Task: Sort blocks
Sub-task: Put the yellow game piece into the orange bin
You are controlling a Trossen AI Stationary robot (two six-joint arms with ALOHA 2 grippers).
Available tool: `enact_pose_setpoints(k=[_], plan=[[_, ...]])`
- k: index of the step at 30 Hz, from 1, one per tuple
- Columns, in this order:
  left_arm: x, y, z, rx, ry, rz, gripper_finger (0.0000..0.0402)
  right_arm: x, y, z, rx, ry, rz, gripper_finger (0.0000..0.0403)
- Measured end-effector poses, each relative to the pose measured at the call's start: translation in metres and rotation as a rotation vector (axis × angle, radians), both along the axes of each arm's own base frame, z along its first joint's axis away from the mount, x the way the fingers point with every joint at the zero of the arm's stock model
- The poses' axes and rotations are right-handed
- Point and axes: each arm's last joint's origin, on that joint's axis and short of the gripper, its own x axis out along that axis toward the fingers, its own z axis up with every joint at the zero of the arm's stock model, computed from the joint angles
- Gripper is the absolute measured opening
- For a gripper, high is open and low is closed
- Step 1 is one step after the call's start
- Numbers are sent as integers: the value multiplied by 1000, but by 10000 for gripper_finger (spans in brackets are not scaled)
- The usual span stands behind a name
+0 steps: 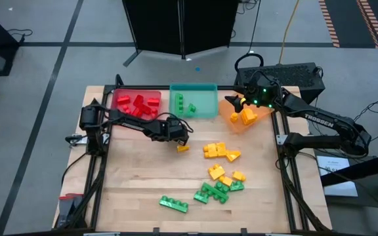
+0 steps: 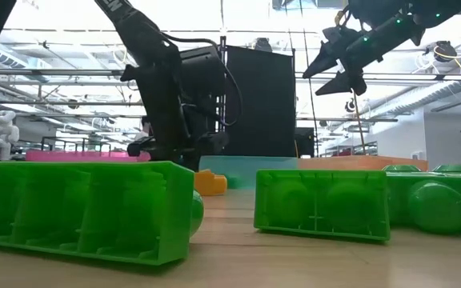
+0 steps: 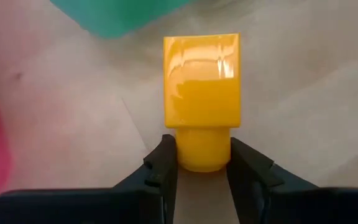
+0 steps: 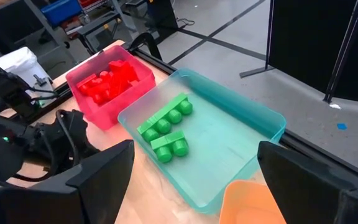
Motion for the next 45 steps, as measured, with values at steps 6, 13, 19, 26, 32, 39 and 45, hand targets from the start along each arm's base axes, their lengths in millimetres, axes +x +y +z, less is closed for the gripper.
enact_pose_setpoints(k=[6, 13, 19, 26, 32, 39, 45], plan=[[13, -22, 17, -33, -69, -73, 110, 1, 1, 0, 17, -9, 52, 337], [31, -38, 84, 120, -243, -202, 110, 4, 6, 3, 8, -56, 245, 337], [37, -40, 157, 387, -482, -302, 110, 12, 14, 23, -51, -269, 525, 337], [39, -39, 212, 649, -786, -357, 110, 20, 30, 57, -256, -540, 613, 337], [40, -40, 224, 731, -869, -403, 110, 21, 36, 68, -347, -632, 544, 337], [41, -41, 223, 734, -878, -440, 110, 30, 38, 67, -360, -661, 571, 337], [43, -41, 222, 738, -873, -450, 110, 53, 39, 74, -342, -665, 626, 337]])
